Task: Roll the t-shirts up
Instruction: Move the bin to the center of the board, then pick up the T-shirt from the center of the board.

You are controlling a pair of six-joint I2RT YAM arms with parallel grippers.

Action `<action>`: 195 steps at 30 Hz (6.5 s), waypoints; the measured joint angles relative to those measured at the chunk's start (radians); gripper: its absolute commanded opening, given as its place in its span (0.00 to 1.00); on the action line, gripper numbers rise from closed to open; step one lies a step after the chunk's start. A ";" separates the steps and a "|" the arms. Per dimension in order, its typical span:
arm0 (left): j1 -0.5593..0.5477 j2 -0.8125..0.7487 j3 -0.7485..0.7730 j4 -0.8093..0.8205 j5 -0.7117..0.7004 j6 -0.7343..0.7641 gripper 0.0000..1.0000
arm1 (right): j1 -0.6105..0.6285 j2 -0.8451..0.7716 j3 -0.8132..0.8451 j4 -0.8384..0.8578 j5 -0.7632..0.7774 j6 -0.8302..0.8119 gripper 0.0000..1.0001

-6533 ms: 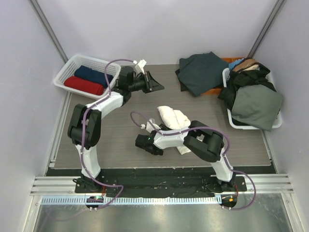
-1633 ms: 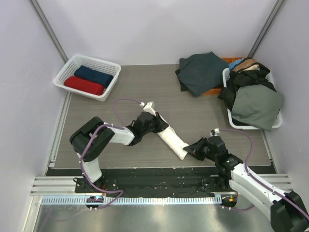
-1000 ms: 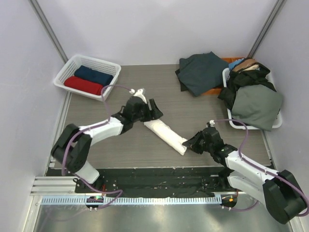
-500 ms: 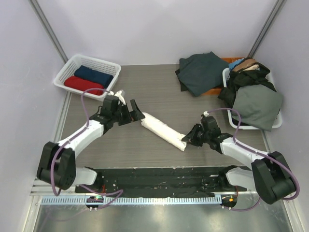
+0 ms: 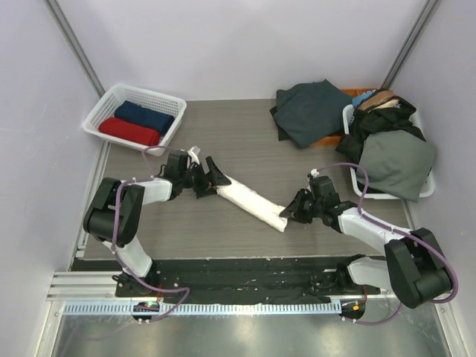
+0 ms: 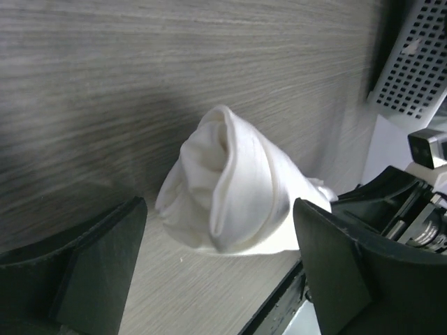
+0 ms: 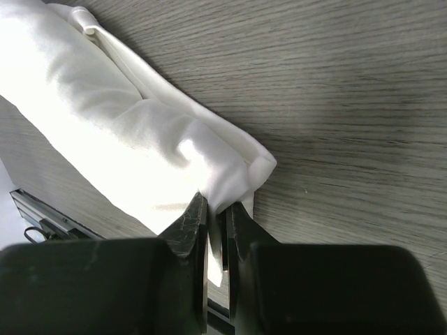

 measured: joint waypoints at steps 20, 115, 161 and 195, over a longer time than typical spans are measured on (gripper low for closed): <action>-0.003 -0.243 0.159 -0.379 -0.411 0.149 0.89 | -0.015 0.018 0.013 -0.008 -0.027 -0.026 0.01; -0.158 -0.316 -0.063 -0.291 -0.490 0.106 1.00 | -0.024 0.105 0.038 0.050 -0.117 -0.060 0.01; -0.117 -0.014 -0.283 0.558 -0.380 -0.254 0.57 | -0.024 0.112 0.032 0.067 -0.131 -0.060 0.01; -0.195 -0.729 -0.290 0.032 -0.576 -0.071 0.00 | -0.016 -0.075 0.258 -0.245 -0.166 -0.066 0.01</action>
